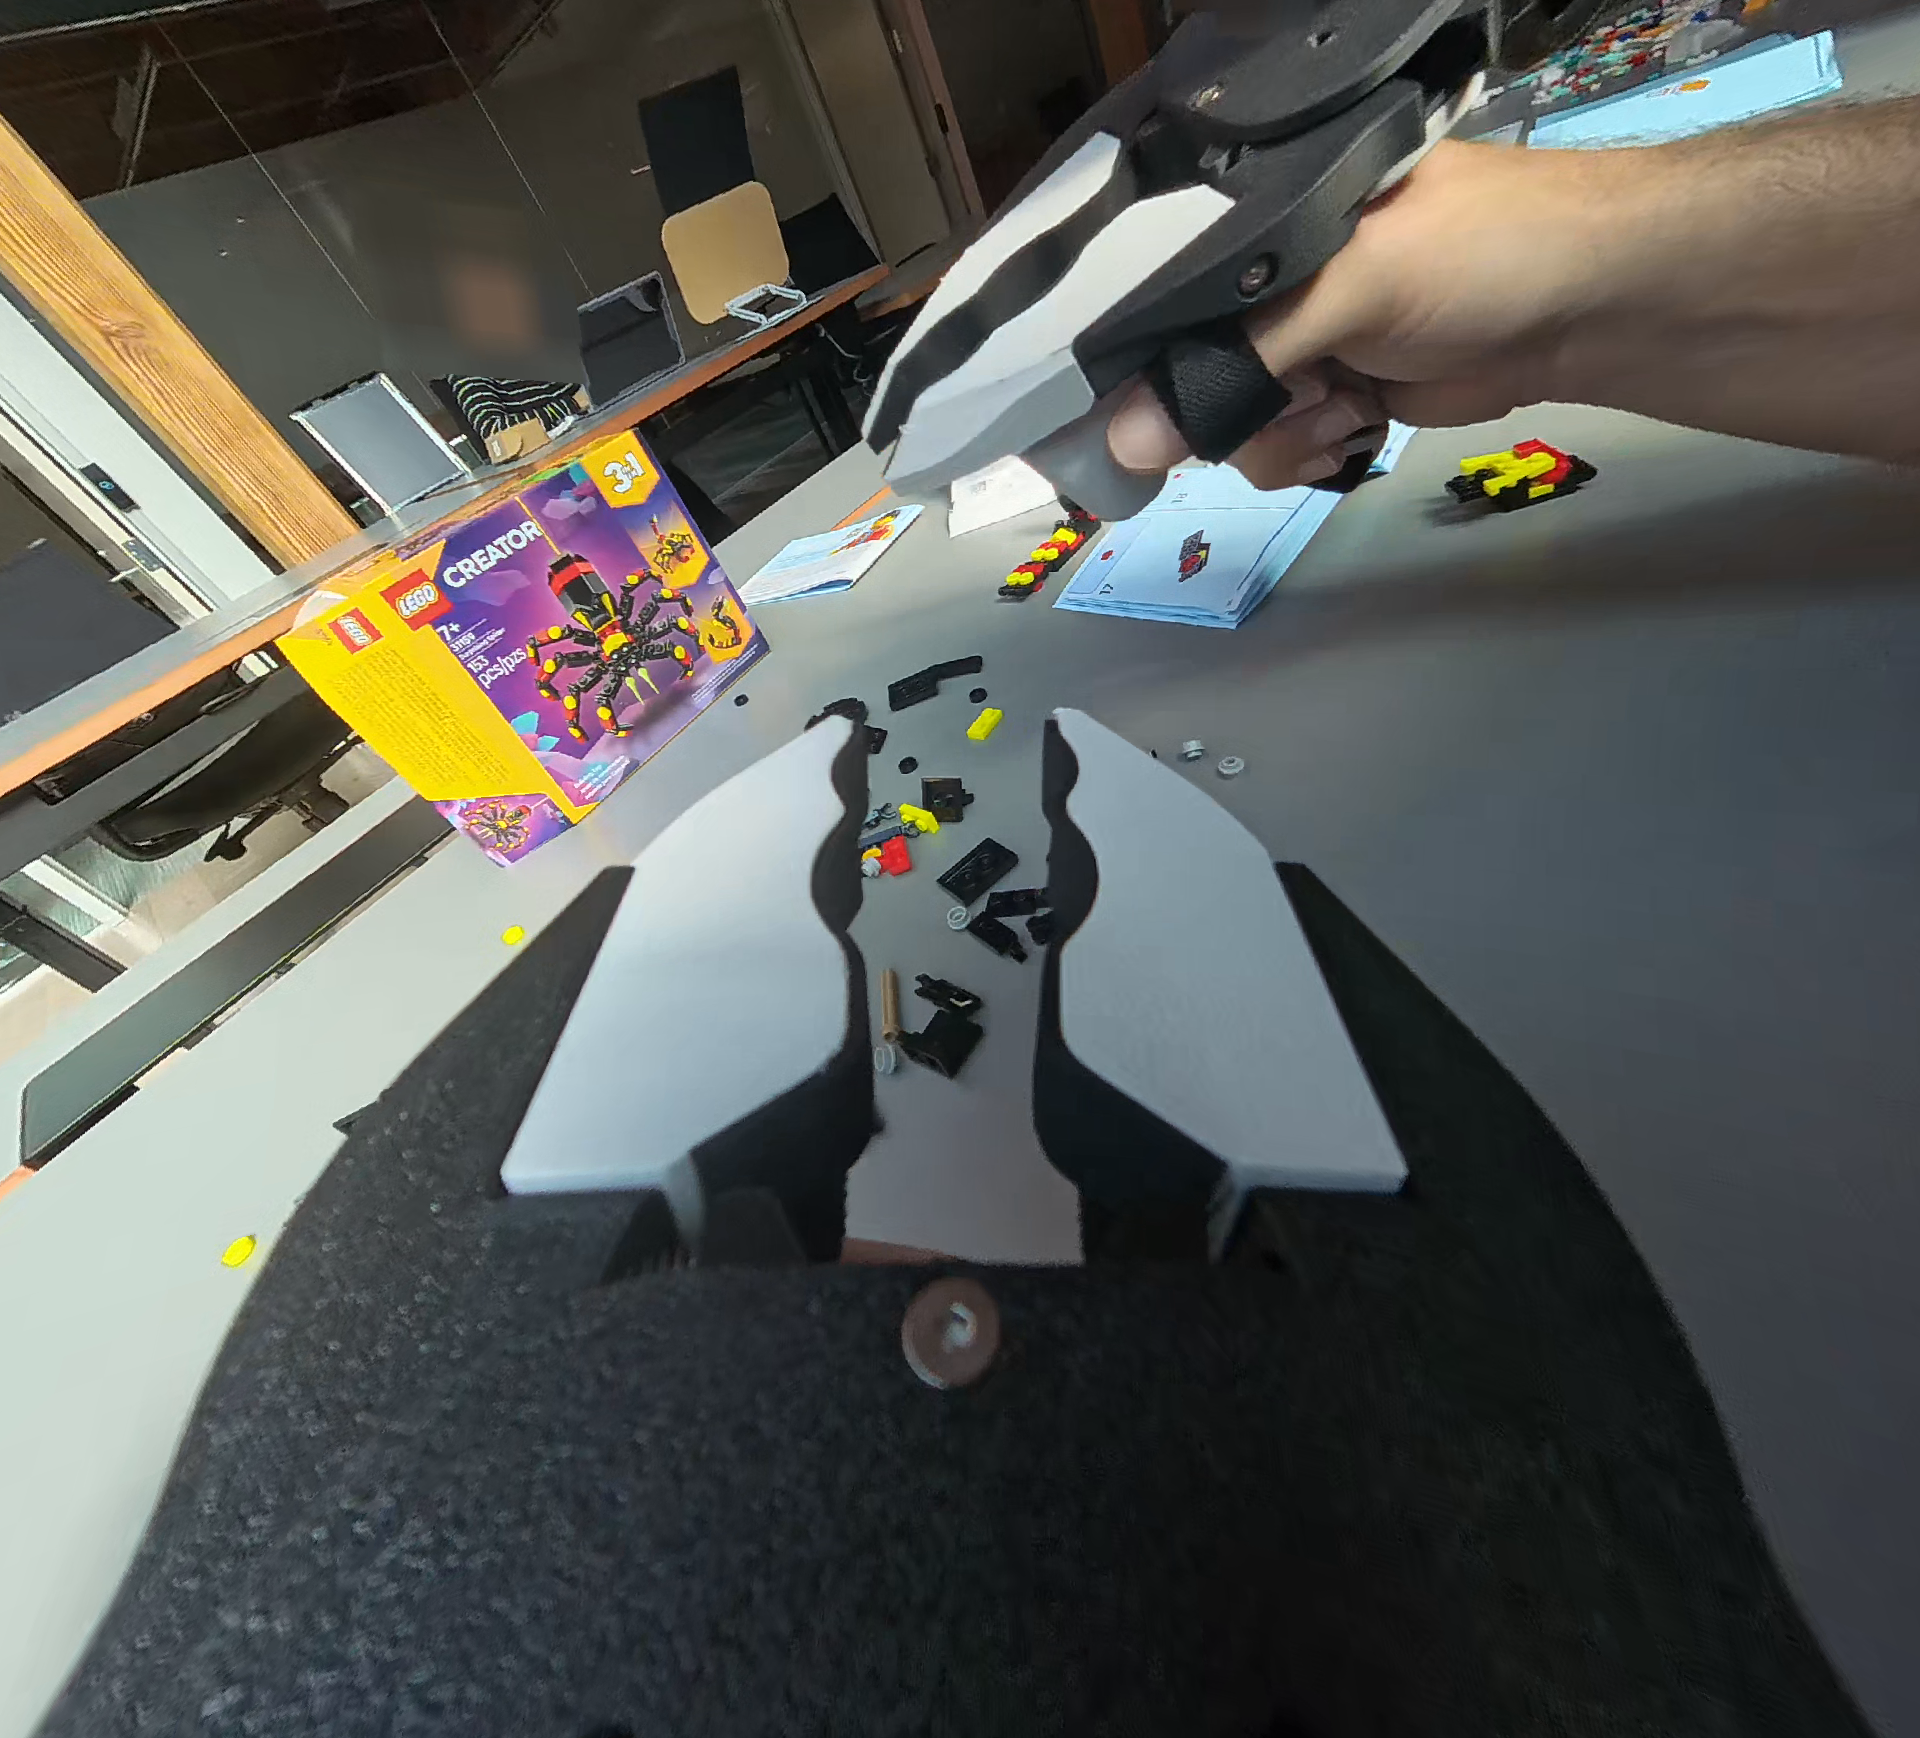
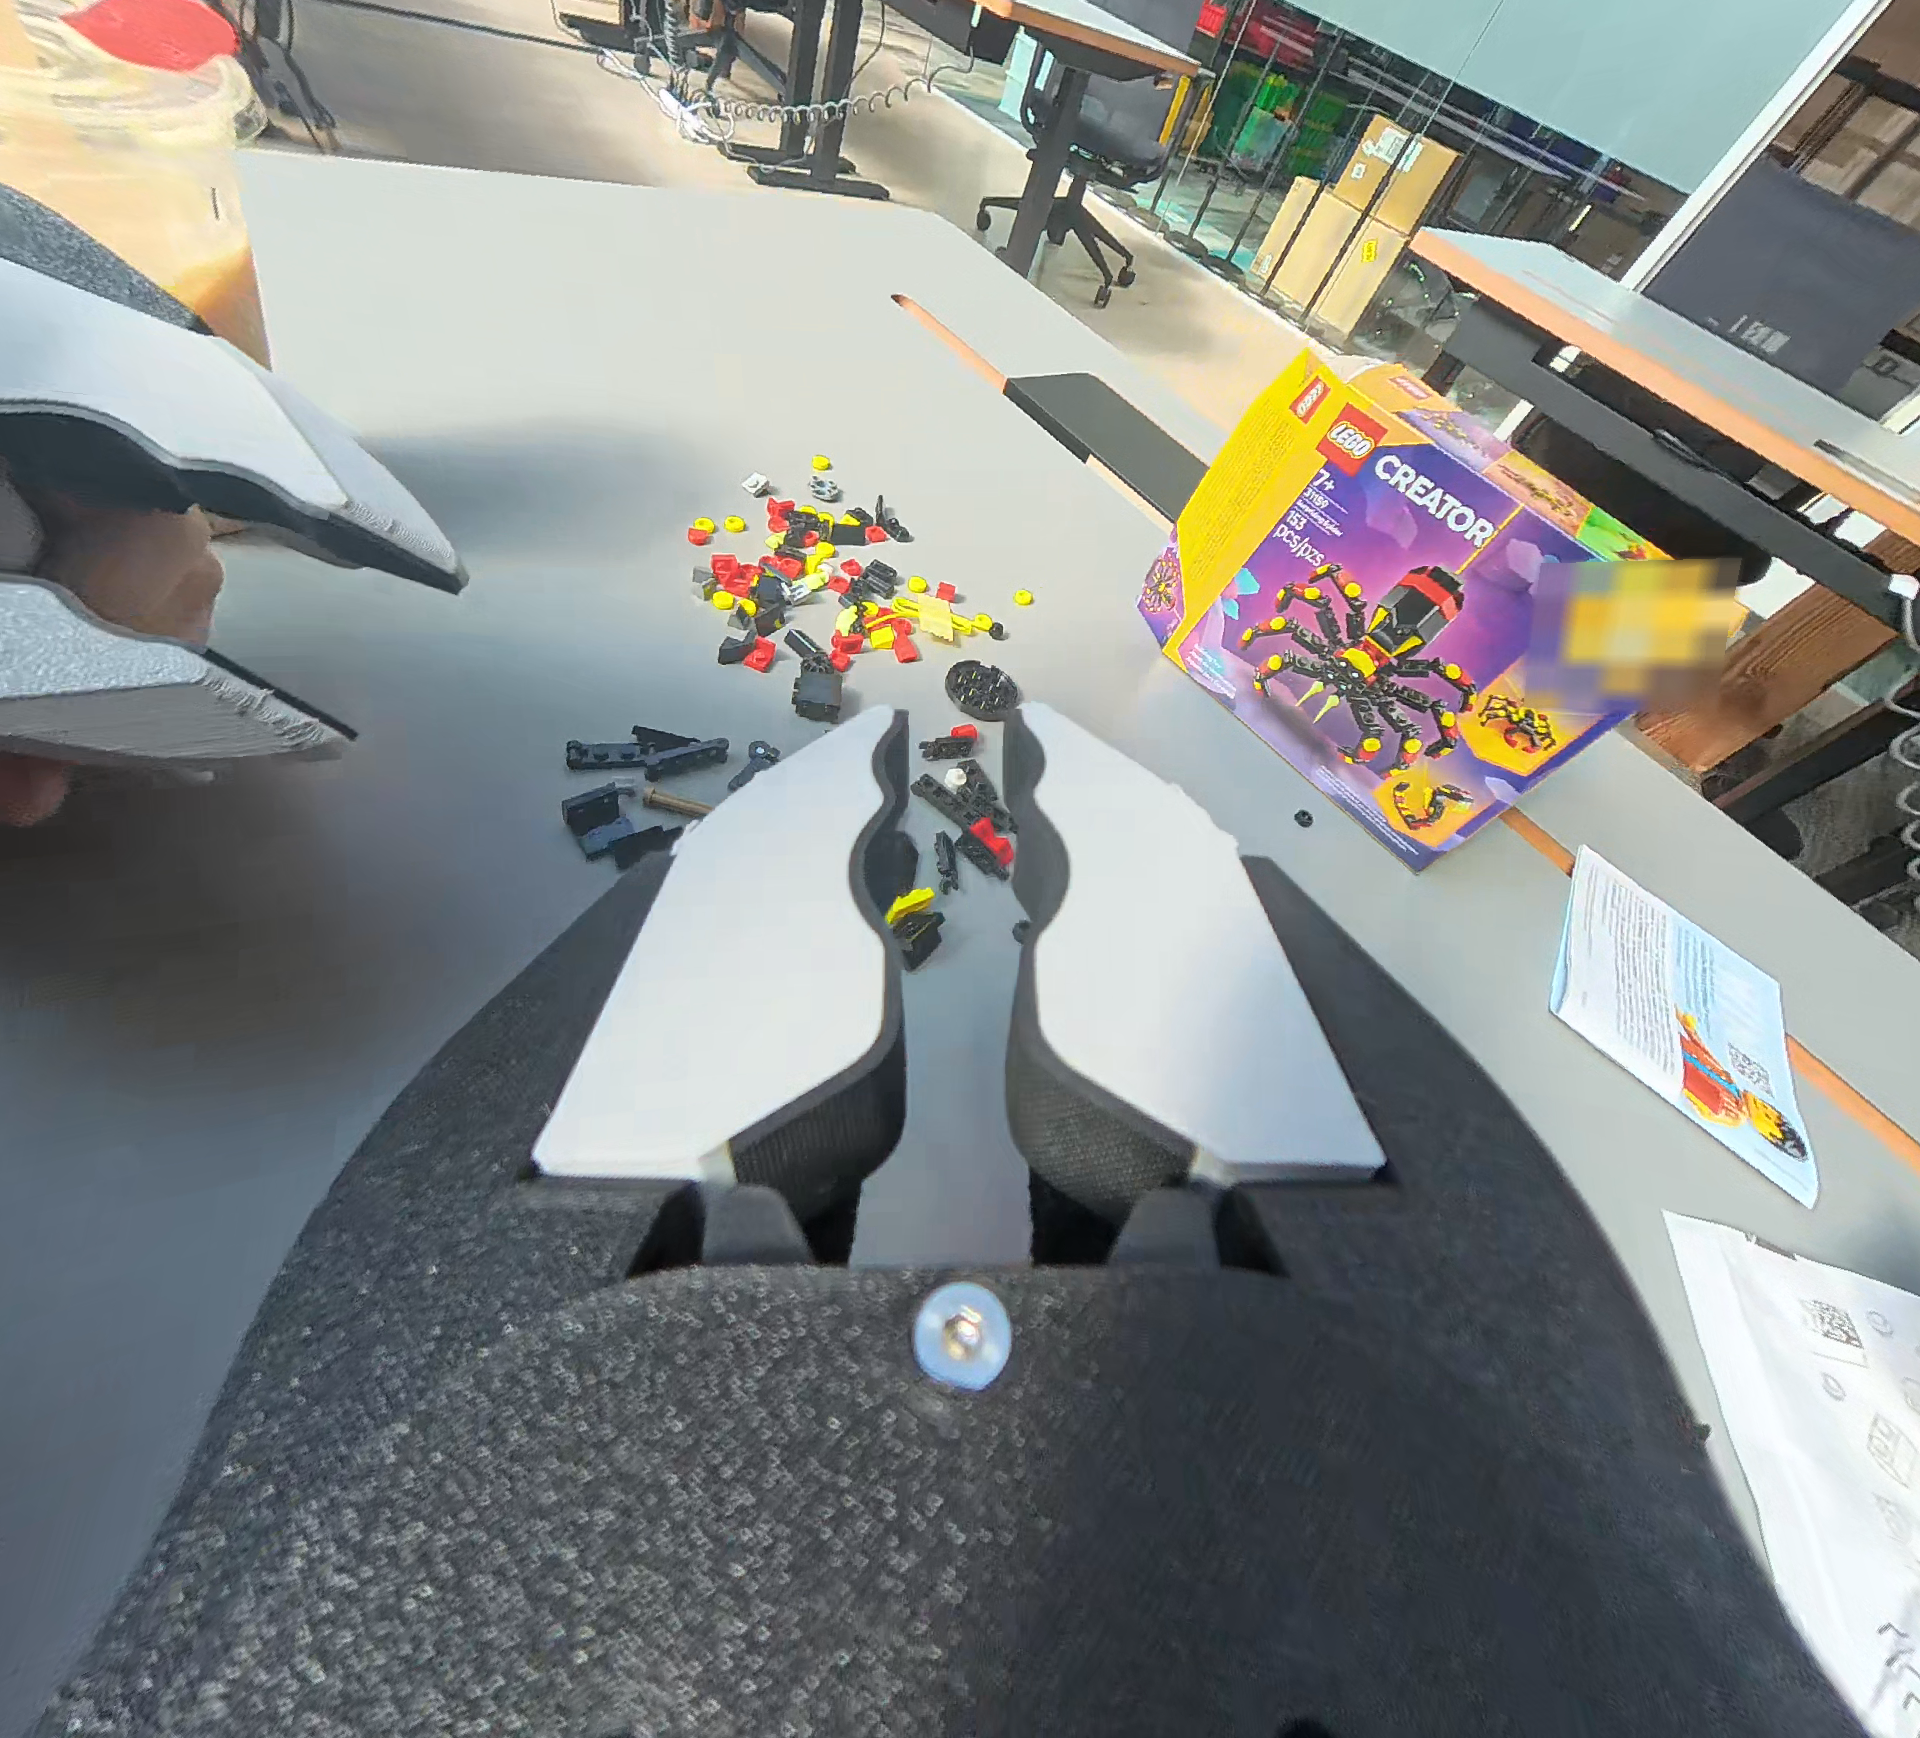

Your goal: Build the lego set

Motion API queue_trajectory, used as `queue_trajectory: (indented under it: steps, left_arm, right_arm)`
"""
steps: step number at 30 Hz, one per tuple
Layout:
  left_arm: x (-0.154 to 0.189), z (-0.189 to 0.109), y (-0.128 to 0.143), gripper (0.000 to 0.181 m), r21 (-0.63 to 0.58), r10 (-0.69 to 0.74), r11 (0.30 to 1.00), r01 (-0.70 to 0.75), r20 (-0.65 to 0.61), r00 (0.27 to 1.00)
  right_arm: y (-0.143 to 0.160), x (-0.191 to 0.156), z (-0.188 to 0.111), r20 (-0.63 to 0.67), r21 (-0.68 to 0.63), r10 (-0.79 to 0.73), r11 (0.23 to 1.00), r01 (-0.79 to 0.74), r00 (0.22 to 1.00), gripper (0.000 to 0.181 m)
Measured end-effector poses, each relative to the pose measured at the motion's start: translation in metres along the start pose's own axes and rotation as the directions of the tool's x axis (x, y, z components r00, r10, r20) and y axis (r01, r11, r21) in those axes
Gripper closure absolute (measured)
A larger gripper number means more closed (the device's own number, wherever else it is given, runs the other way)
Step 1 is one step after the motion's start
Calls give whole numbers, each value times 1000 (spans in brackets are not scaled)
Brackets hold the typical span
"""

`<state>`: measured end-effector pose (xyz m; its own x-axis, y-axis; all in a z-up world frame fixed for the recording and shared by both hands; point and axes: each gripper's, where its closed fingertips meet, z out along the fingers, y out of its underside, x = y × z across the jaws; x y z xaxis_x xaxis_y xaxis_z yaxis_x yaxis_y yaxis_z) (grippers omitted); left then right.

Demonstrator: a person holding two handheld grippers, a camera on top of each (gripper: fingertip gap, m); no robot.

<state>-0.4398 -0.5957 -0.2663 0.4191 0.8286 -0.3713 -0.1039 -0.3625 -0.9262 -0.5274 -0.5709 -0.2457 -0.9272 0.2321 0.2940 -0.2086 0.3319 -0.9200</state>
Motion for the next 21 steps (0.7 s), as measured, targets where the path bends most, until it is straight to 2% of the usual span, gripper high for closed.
queue_trajectory:
  steps: [2,4,5,7,8,9,10,13,16,17,19,21]
  left_arm:
    - [5,-2,-7,149,11,-39,999,40,-66,997]
    - [14,-8,-35,149,95,-155,980,176,-197,968]
    - [20,-11,-54,149,142,-253,941,307,-304,918]
    - [31,-20,-88,150,135,-403,826,547,-536,742]
    - [31,-26,-102,150,104,-438,786,610,-603,667]
    - [30,-33,-114,151,90,-435,772,629,-646,627]
    - [27,-44,-127,151,107,-398,782,613,-672,625]
    - [2,-86,-167,151,249,-276,794,554,-664,695]
    - [-41,-142,-210,151,345,-200,757,555,-686,700]
    - [-61,-157,-218,151,374,-180,766,523,-657,732]
    - [-113,-172,-213,150,423,-154,821,384,-484,862]
    - [-175,-169,-177,149,399,-129,893,208,-215,968]
  right_arm:
    - [-7,5,1,-49,18,15,1000,-14,999,165]
    - [-12,8,2,-86,42,39,999,-35,996,165]
    - [-12,9,3,-98,50,57,997,-53,994,165]
    - [-13,11,6,-116,73,102,993,-94,988,166]
    - [-14,11,7,-124,80,117,991,-108,985,166]
    - [-17,11,7,-133,88,128,989,-117,983,166]
    - [-21,11,7,-143,100,132,988,-118,981,166]
    - [-30,8,7,-181,121,128,987,-107,975,165]
    - [-33,6,9,-206,124,128,987,-104,970,165]
    - [-34,6,9,-215,123,124,987,-99,969,165]
    - [-33,9,10,-228,107,119,989,-97,966,165]
    - [-29,12,14,-229,82,117,991,-101,966,165]
